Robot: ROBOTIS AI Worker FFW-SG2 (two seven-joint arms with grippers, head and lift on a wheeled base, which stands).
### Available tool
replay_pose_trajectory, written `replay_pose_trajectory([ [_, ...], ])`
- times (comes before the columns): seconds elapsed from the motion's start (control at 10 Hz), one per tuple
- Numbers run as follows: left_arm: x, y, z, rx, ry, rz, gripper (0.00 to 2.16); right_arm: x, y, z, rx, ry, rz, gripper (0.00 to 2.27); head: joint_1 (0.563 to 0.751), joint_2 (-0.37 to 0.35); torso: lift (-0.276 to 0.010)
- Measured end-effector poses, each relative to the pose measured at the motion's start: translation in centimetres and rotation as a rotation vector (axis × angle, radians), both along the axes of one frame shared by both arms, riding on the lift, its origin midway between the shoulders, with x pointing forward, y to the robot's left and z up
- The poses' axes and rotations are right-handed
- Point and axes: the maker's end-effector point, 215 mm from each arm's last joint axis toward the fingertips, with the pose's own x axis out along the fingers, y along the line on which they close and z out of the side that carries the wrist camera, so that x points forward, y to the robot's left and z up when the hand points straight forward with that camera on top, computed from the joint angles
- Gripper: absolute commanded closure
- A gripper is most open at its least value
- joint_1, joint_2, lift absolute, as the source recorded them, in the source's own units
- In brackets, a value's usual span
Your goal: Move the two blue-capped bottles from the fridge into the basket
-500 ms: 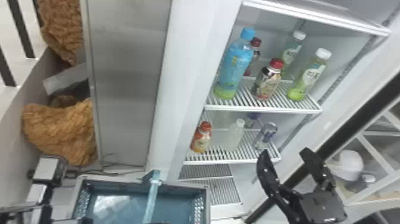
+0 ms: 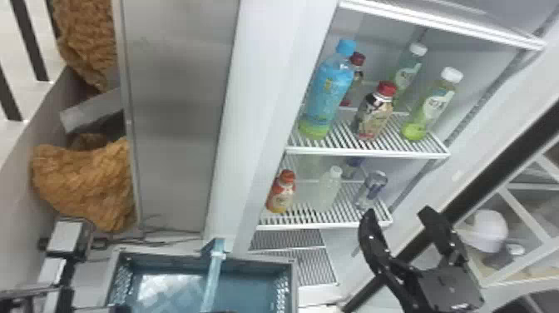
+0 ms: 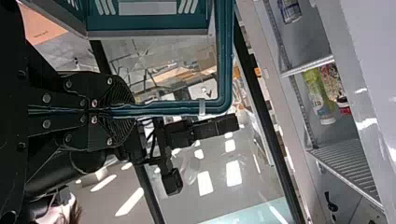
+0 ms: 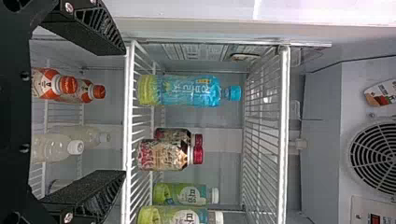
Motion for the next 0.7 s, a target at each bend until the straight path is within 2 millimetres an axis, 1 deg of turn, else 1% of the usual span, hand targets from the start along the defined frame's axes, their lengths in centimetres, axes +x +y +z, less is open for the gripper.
replay_pose_trajectory([
  [0.7,-0.07,0.04,-0.07,0.000,0.003,0.001,1.21,-0.04,-0.15,0.15,0.007,-0.010,-0.006,0.09,0.695,-0.350,-0.076],
])
